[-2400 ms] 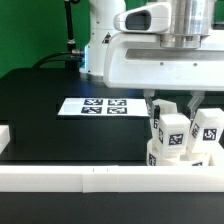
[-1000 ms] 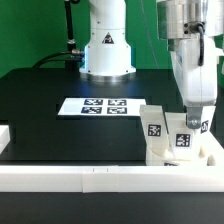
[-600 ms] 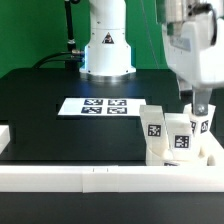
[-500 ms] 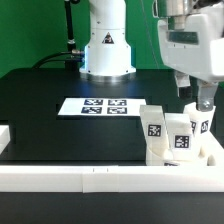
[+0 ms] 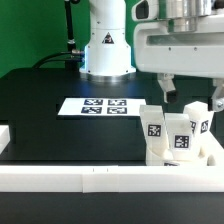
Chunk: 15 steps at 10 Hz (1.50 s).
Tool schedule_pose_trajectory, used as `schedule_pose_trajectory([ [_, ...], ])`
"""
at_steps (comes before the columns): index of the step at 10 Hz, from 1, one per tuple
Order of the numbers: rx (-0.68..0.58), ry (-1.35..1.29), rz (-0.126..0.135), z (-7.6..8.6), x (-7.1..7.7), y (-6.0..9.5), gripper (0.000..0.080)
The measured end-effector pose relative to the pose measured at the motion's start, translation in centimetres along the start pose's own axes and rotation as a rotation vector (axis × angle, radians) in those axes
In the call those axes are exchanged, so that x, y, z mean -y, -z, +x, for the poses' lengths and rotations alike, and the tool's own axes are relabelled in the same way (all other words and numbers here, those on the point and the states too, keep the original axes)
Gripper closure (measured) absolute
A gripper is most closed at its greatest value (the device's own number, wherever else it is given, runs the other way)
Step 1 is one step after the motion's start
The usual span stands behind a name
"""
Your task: Assemble stool
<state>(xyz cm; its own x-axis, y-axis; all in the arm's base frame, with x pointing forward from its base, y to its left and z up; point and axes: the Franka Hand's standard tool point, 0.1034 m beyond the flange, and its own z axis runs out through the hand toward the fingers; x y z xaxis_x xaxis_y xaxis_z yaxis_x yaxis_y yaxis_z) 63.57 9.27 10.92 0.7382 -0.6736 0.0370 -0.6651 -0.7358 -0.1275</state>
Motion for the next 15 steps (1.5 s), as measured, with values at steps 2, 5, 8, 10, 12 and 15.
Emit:
schedule_pose_trajectory([
  [2,-0.007,0.294,-0.011,0.2,0.0,-0.1,0.015],
  [5,-0.014,0.546,-0.034,0.5,-0.4,-0.1,0.015],
  [8,-0.034,1.002,-0.081,0.5,-0.3,-0.8,0.015],
  [10,-0.027,1.199,-0.102,0.6,-0.2,-0.7,0.015],
  [12,-0.01,1.406,-0.128,0.8,-0.5,-0.9,0.015],
  [15,0.019,1.687,-0.178,1.1,-1.0,-1.5,0.015],
])
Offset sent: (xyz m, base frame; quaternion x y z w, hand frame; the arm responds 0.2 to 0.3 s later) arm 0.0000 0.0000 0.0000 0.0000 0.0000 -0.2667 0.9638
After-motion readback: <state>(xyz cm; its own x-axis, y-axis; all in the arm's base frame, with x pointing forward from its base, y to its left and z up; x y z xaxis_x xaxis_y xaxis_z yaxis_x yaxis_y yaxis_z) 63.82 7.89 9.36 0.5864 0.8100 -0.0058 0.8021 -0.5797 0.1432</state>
